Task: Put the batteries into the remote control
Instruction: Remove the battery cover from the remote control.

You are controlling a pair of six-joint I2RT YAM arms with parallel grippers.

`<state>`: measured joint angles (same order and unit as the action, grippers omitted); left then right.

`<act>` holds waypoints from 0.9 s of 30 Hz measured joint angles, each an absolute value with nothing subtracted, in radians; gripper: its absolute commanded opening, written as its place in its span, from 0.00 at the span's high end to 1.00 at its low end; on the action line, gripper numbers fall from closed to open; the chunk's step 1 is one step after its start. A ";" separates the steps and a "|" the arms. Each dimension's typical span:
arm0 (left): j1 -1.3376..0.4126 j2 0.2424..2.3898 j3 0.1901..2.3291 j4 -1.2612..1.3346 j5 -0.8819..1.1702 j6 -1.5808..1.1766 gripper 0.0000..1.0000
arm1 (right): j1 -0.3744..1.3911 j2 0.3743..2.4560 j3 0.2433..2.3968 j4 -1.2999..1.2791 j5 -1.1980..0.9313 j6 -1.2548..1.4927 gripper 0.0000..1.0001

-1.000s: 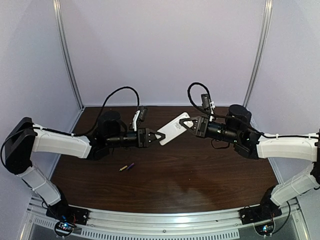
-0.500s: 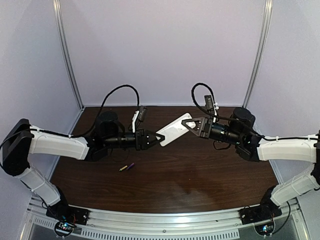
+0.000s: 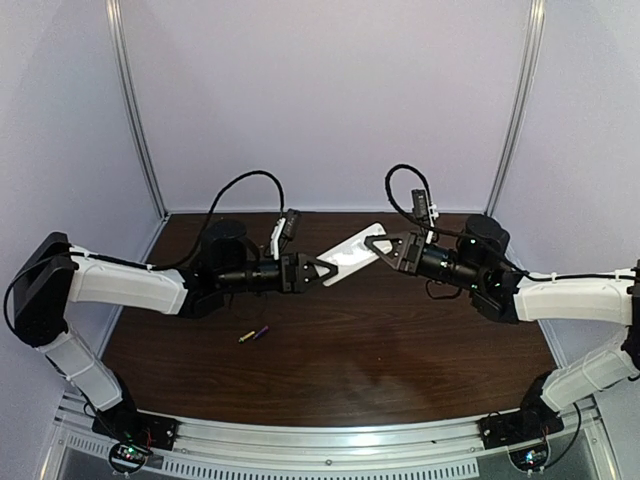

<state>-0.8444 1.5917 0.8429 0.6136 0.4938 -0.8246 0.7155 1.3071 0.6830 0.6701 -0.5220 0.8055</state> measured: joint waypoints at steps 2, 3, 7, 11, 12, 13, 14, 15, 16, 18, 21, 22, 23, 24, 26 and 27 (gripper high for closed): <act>-0.844 1.600 0.849 0.621 0.485 -0.853 0.47 | 0.723 1.307 0.686 0.651 -0.505 0.786 1.00; -0.844 1.604 0.851 0.626 0.481 -0.869 0.49 | 0.728 1.307 0.688 0.638 -0.494 0.776 1.00; -0.844 1.618 0.854 0.636 0.458 -0.928 0.53 | 0.739 1.306 0.690 0.607 -0.460 0.746 1.00; -0.844 1.635 0.859 0.632 0.434 -0.979 0.47 | 0.742 1.291 0.689 0.577 -0.419 0.724 1.00; -0.844 1.637 0.859 0.631 0.429 -0.990 0.46 | 0.742 1.286 0.689 0.572 -0.410 0.720 1.00; -0.844 1.640 0.859 0.632 0.426 -1.001 0.47 | 0.742 1.279 0.689 0.570 -0.402 0.715 1.00; -0.844 1.644 0.859 0.638 0.424 -1.015 0.49 | 0.742 1.273 0.689 0.570 -0.397 0.711 1.00; -0.844 1.646 0.859 0.647 0.423 -1.026 0.50 | 0.742 1.267 0.689 0.570 -0.391 0.709 1.00; -0.844 1.649 0.859 0.656 0.423 -1.036 0.52 | 0.742 1.264 0.689 0.571 -0.386 0.707 1.00; -0.844 1.656 0.859 0.679 0.425 -1.050 0.54 | 0.742 1.263 0.689 0.573 -0.382 0.706 1.00; -0.844 1.670 0.857 0.713 0.430 -1.061 0.51 | 0.742 1.264 0.687 0.575 -0.377 0.706 1.00; -0.844 1.673 0.857 0.719 0.431 -1.061 0.50 | 0.742 1.264 0.687 0.576 -0.377 0.707 1.00; -0.844 1.675 0.857 0.725 0.433 -1.063 0.50 | 0.742 1.264 0.687 0.579 -0.377 0.708 1.00; -0.844 1.678 0.857 0.734 0.435 -1.065 0.51 | 0.742 1.264 0.686 0.581 -0.377 0.709 1.00; -0.844 1.679 0.857 0.742 0.437 -1.066 0.56 | 0.742 1.264 0.686 0.587 -0.377 0.710 1.00; -0.844 1.679 0.857 0.745 0.438 -1.067 0.61 | 0.742 1.264 0.685 0.589 -0.377 0.710 1.00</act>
